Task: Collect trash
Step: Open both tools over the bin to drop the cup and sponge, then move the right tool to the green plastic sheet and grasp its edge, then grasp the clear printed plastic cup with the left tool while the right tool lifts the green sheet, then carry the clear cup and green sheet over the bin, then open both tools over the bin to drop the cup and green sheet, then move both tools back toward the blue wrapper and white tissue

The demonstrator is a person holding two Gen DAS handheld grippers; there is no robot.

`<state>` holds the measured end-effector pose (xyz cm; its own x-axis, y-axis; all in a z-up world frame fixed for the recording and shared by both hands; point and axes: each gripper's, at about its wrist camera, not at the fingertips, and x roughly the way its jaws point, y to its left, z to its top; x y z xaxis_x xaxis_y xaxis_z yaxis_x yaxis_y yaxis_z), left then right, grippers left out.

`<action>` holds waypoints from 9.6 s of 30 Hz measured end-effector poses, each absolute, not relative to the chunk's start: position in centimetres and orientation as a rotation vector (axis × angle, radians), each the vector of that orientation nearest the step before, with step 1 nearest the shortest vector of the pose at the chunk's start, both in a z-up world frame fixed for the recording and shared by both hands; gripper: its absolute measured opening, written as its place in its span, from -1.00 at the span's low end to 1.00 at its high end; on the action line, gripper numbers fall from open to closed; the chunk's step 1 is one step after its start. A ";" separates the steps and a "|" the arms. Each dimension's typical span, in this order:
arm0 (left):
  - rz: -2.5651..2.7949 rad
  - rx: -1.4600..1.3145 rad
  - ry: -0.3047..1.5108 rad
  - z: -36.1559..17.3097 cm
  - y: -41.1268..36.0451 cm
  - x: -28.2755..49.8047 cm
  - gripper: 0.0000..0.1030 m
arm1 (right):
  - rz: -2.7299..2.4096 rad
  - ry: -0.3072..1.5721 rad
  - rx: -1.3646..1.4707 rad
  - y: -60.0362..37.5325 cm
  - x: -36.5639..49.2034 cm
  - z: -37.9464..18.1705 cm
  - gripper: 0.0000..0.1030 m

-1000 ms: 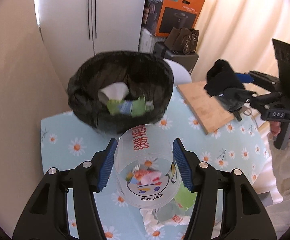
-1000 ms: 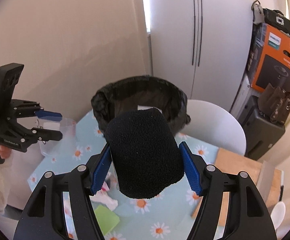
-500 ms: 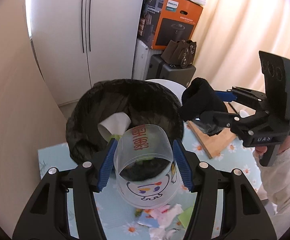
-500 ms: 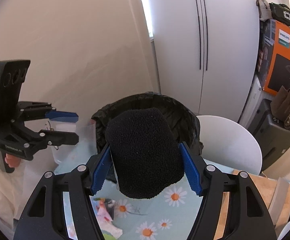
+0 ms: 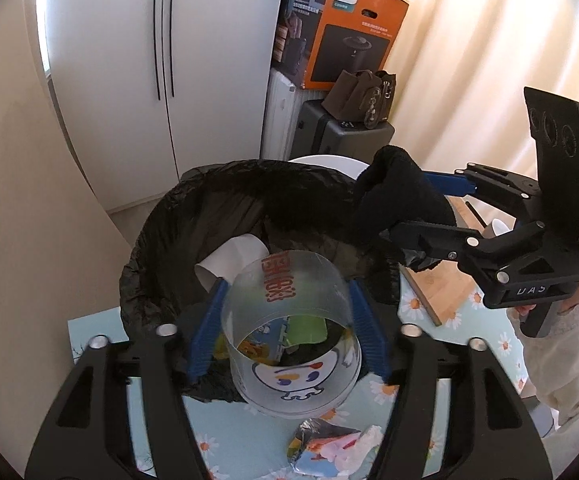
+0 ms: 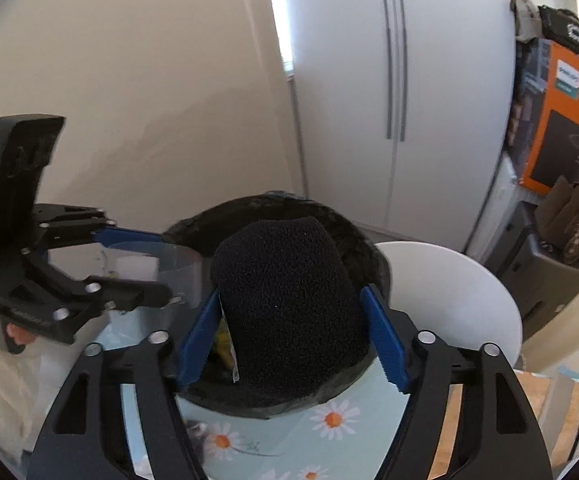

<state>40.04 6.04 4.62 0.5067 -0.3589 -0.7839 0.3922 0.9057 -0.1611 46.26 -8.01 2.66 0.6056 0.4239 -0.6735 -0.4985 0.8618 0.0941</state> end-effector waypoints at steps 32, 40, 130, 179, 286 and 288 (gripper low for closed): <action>-0.372 -0.030 0.936 4.2 6.9 28.8 0.88 | 0.340 0.790 -0.161 -10.8 37.6 1.6 0.76; -0.376 -0.041 0.973 2.4 6.3 24.7 0.88 | 0.358 0.861 -0.179 -10.6 33.4 -1.3 0.76; -0.370 0.120 1.203 -14.2 0.0 15.1 0.88 | 0.487 1.234 -0.104 -13.3 23.3 -16.4 -0.89; -0.248 0.117 1.106 -0.5 2.4 20.4 0.15 | 0.476 1.035 -0.035 -18.7 27.8 -4.1 -0.89; -0.234 -0.143 1.055 -10.4 9.3 16.1 0.88 | 0.720 1.250 -0.223 -0.3 34.5 -17.6 0.68; -0.230 -0.135 1.062 -11.0 8.9 15.3 0.88 | 0.732 1.259 -0.206 0.1 34.5 -18.2 0.68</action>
<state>15.30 8.92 -11.04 0.4661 -0.2514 -0.8483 0.1221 0.9679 -0.2198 34.51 0.06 -18.16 0.1173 0.3871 -0.9145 -0.6031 0.7594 0.2441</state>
